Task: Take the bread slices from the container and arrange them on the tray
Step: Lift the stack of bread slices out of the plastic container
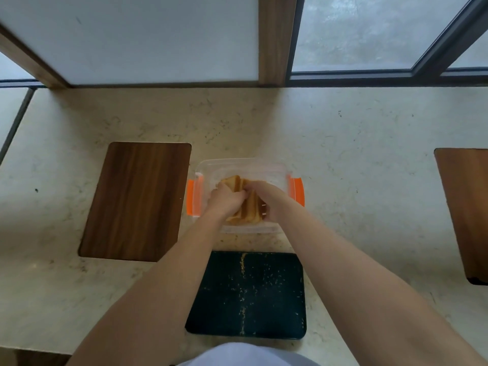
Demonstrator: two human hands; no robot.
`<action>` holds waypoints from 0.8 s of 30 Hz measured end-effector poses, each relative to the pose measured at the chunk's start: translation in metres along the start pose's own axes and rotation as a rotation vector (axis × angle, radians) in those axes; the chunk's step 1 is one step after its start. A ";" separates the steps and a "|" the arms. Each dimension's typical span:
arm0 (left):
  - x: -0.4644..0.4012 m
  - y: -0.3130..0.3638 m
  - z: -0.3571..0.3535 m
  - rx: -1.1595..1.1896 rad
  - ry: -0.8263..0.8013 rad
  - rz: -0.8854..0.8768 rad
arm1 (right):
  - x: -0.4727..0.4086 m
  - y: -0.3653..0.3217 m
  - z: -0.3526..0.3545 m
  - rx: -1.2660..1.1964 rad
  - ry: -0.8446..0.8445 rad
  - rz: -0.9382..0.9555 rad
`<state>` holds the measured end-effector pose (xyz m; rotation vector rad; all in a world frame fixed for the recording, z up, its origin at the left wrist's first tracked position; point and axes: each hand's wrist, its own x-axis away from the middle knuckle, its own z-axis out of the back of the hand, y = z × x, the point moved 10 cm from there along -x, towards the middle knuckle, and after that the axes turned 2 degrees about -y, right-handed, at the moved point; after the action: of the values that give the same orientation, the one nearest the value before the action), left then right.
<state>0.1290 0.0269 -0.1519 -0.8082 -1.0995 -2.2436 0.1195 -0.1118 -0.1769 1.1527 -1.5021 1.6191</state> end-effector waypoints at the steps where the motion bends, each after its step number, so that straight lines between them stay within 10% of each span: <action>1: -0.002 0.001 0.000 0.024 -0.015 -0.030 | -0.001 -0.001 -0.001 -0.028 -0.015 0.012; 24: 0.060 0.041 0.050 -0.304 0.280 -0.328 | 0.054 -0.038 0.002 0.411 0.236 0.418</action>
<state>0.1291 0.0348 -0.0640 -0.4249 -0.8157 -2.7435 0.1318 -0.1145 -0.1117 0.8384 -1.3513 2.3416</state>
